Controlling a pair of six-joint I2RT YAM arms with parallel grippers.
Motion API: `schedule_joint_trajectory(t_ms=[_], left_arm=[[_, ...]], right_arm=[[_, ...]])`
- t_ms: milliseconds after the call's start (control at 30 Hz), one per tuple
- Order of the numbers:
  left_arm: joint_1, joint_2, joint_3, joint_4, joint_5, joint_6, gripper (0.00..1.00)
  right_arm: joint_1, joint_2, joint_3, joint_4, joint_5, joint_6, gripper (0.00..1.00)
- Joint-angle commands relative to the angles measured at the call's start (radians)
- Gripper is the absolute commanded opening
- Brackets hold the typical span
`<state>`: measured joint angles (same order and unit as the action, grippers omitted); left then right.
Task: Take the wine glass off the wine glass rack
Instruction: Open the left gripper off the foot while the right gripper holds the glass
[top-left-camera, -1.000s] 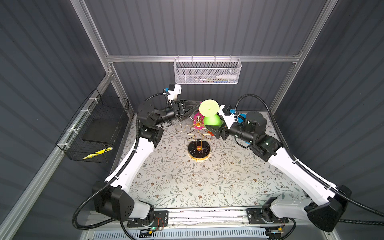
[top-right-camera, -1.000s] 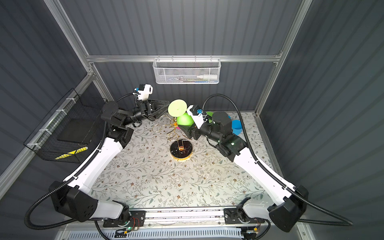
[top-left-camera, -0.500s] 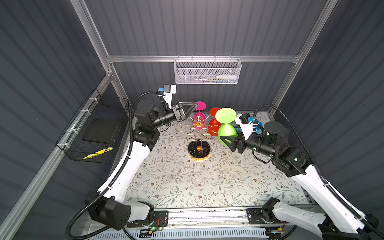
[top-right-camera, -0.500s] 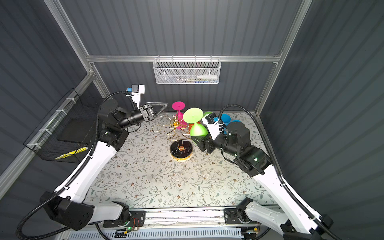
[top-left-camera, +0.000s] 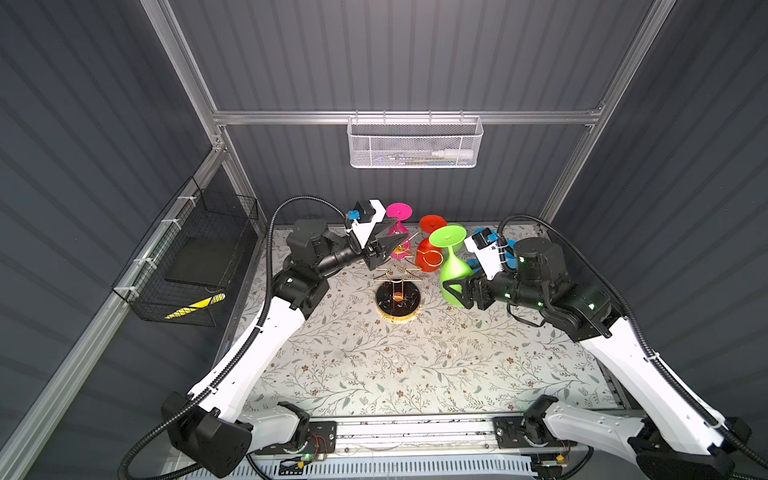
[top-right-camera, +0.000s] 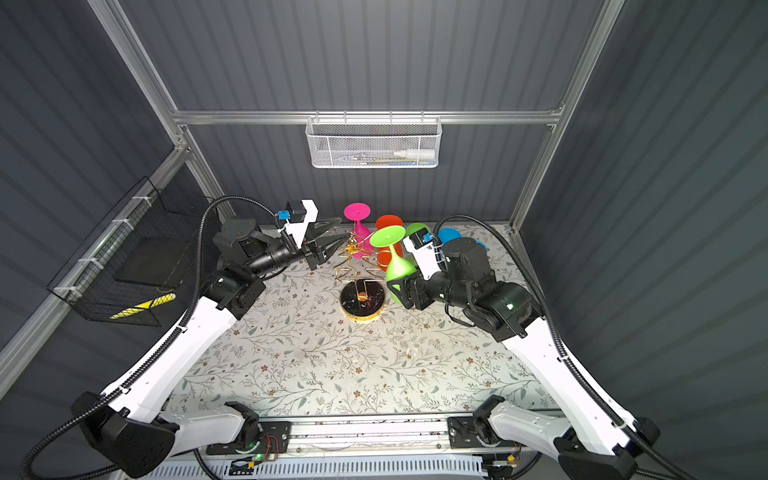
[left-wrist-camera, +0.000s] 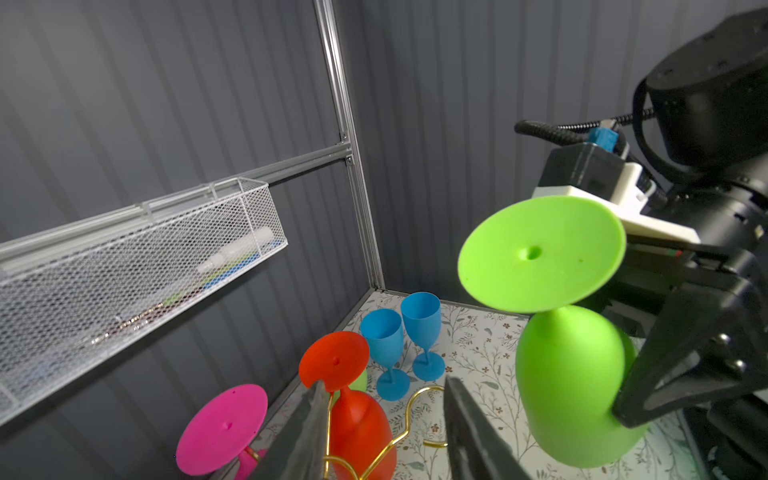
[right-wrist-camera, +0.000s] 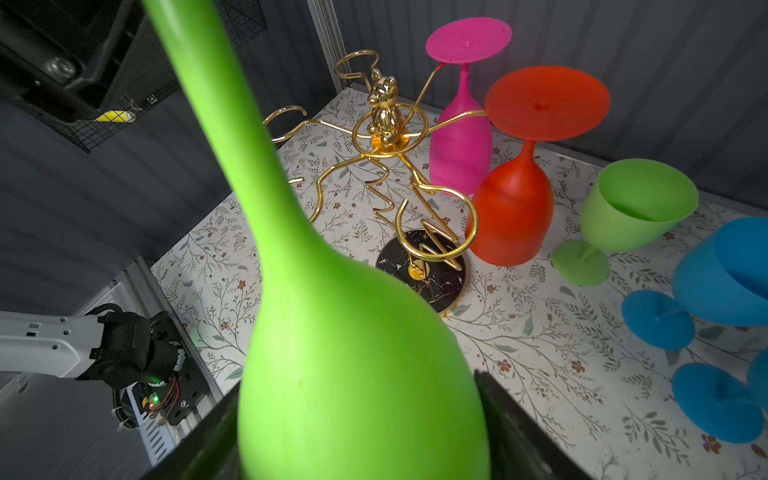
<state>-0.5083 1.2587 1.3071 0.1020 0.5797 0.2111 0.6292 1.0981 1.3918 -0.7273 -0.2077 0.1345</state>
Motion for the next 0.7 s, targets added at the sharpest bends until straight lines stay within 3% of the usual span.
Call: schedule_joint_trajectory(t_ms=[0, 167, 667], left_arm=[[-0.032, -0.011, -0.025, 0.013, -0.027, 0.187, 0.47], [-0.07, 0.001, -0.031, 0.01, -0.032, 0.252, 0.46], [-0.117, 0.018, -0.034, 0.032, -0.05, 0.288, 0.43]], right_arm=[[0.004, 0.016, 0.052, -0.05, -0.019, 0.026, 0.62], [0.004, 0.06, 0.07, -0.053, -0.035, 0.052, 0.62], [0.046, 0.101, 0.067, -0.019, -0.074, 0.073, 0.6]])
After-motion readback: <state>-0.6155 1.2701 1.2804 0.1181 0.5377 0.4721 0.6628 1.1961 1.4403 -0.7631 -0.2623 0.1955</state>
